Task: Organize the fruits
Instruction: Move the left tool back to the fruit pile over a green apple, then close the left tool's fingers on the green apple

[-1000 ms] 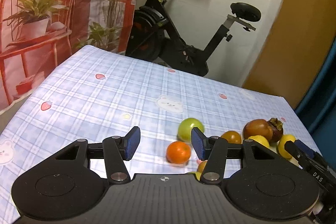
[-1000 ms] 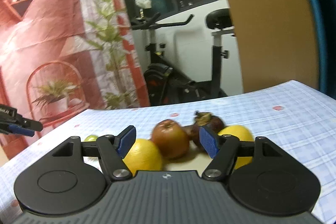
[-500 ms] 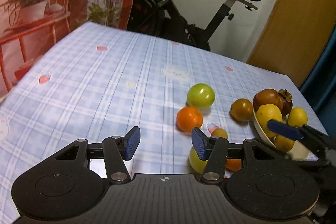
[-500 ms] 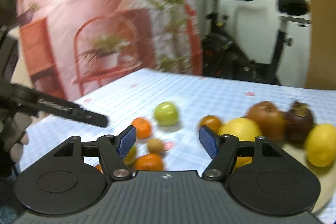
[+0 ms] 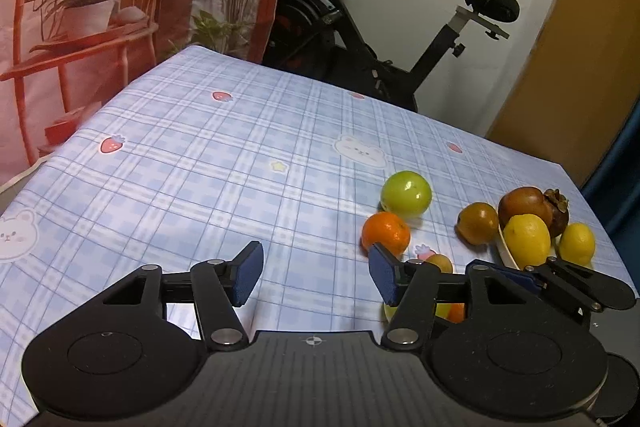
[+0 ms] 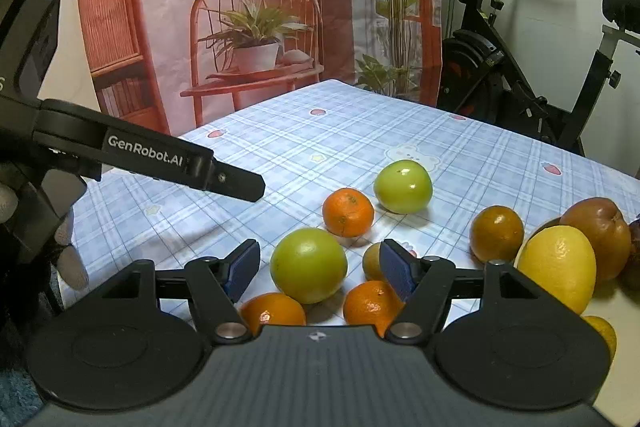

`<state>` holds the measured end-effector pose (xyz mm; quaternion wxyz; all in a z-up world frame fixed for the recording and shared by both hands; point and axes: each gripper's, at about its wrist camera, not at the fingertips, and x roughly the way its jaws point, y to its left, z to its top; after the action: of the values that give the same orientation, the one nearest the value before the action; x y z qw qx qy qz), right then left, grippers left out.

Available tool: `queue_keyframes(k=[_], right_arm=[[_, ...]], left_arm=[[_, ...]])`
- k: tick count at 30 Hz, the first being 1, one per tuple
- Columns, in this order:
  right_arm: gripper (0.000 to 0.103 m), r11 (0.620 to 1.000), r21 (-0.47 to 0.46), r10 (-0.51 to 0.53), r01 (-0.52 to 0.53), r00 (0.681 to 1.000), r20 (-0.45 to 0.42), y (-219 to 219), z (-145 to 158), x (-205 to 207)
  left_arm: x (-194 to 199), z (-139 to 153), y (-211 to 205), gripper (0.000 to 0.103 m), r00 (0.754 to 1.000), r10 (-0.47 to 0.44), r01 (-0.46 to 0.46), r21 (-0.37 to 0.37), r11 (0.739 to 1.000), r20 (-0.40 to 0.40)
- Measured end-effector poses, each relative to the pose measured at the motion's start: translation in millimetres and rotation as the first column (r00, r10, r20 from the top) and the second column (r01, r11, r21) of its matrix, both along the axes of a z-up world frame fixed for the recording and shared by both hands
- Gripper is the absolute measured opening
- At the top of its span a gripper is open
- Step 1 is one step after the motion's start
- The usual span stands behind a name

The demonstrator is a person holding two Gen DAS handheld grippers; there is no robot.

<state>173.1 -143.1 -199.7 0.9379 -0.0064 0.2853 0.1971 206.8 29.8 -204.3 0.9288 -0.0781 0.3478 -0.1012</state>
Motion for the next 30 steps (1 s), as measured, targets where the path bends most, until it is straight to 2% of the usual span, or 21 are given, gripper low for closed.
queue_keyframes(k=[3, 7, 15, 22, 23, 24, 30], right_arm=[[0.066, 1.000, 0.004, 0.004, -0.004, 1.000, -0.017, 0.6, -2.2, 3.7], [0.061, 1.000, -0.002, 0.015, -0.015, 0.999, -0.041, 5.5, -5.2, 7.7], [0.057, 0.998, -0.036, 0.044, -0.046, 0.998, -0.053, 18.6, -11.3, 14.7], [0.055, 0.993, -0.067, 0.100, -0.102, 0.995, -0.026, 27.3, -14.3, 18.7], [0.054, 0.992, -0.068, 0.105, -0.107, 0.994, -0.026, 28.3, -14.9, 19.0], [0.053, 0.991, -0.069, 0.112, -0.113, 0.993, -0.026, 29.3, -15.5, 19.4], [0.053, 0.989, -0.073, 0.127, -0.129, 0.991, -0.035, 31.9, -20.6, 20.3]], left_arm=[[-0.8, 1.4, -0.7, 0.061, 1.000, -0.013, 0.013, 0.000, 1.000, 0.002], [-0.5, 0.1, -2.4, 0.060, 0.997, -0.079, 0.078, -0.068, 0.995, -0.021], [-2.8, -6.3, -17.2, 0.060, 0.983, -0.176, 0.170, -0.123, 0.978, -0.041], [3.0, -19.9, -13.5, 0.058, 0.981, -0.174, 0.156, -0.178, 0.972, -0.085], [3.8, -21.3, -12.9, 0.054, 0.981, -0.171, 0.152, -0.182, 0.971, -0.090], [4.7, -23.1, -12.2, 0.051, 0.981, -0.168, 0.148, -0.185, 0.972, -0.099], [7.2, -29.4, -9.9, 0.051, 0.980, -0.151, 0.127, -0.180, 0.975, -0.129]])
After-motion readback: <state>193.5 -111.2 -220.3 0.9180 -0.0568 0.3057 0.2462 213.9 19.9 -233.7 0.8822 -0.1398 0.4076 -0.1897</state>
